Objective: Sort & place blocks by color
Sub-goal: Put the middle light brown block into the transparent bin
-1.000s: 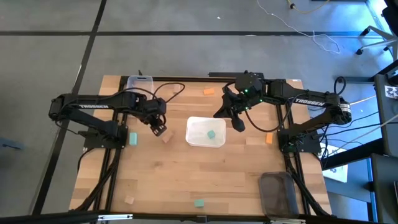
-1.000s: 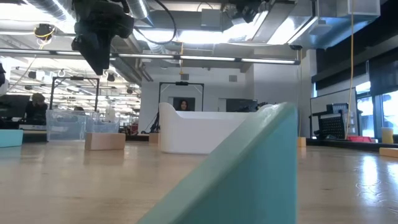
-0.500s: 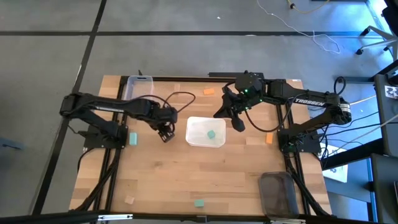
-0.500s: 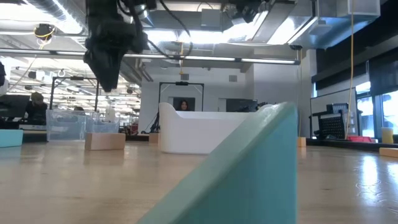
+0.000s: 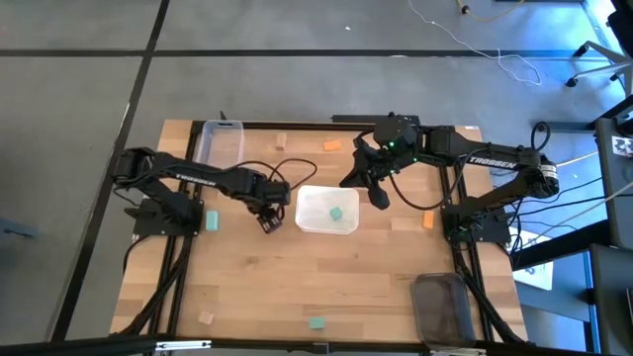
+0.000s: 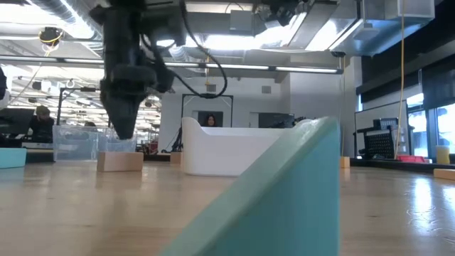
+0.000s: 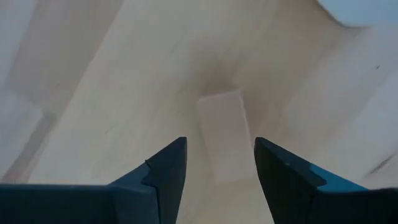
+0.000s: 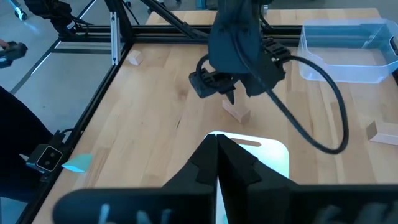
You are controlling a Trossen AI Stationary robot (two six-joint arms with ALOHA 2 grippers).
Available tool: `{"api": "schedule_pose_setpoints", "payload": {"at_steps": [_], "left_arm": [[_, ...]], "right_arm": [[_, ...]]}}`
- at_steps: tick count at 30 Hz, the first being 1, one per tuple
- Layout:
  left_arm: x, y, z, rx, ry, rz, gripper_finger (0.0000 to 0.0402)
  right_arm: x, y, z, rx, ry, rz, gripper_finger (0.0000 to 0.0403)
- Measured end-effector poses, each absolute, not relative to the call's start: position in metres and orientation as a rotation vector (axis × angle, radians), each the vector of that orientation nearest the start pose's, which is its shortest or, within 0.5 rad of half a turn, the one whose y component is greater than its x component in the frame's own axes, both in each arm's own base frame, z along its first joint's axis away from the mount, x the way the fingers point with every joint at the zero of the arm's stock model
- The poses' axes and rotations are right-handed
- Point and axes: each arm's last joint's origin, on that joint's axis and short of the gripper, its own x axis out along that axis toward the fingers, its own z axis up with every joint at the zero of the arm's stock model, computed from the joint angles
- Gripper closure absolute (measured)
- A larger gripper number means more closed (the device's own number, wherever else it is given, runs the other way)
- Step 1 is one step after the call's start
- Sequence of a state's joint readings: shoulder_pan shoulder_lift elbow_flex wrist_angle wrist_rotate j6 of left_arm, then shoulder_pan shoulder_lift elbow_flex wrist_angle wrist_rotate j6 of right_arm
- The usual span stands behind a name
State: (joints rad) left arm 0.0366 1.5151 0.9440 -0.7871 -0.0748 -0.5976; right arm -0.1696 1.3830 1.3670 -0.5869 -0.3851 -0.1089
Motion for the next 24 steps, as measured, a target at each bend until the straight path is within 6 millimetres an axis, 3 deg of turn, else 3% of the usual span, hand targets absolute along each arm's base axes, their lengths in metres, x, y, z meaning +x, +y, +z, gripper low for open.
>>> {"api": "schedule_pose_setpoints", "payload": {"at_steps": [5,18,24], "left_arm": [[0.259,0.011,0.180,-0.485,1.275,0.477,0.0221],[0.260,0.005,0.180,-0.492,1.252,0.477,0.0221],[0.255,0.003,0.164,-0.515,1.227,0.484,0.0221]], "right_arm": [[0.292,-0.039,0.365,0.060,0.568,0.239,0.0396],[0.292,-0.039,0.365,0.060,0.568,0.240,0.0396],[0.292,-0.039,0.365,0.060,0.568,0.240,0.0396]]}}
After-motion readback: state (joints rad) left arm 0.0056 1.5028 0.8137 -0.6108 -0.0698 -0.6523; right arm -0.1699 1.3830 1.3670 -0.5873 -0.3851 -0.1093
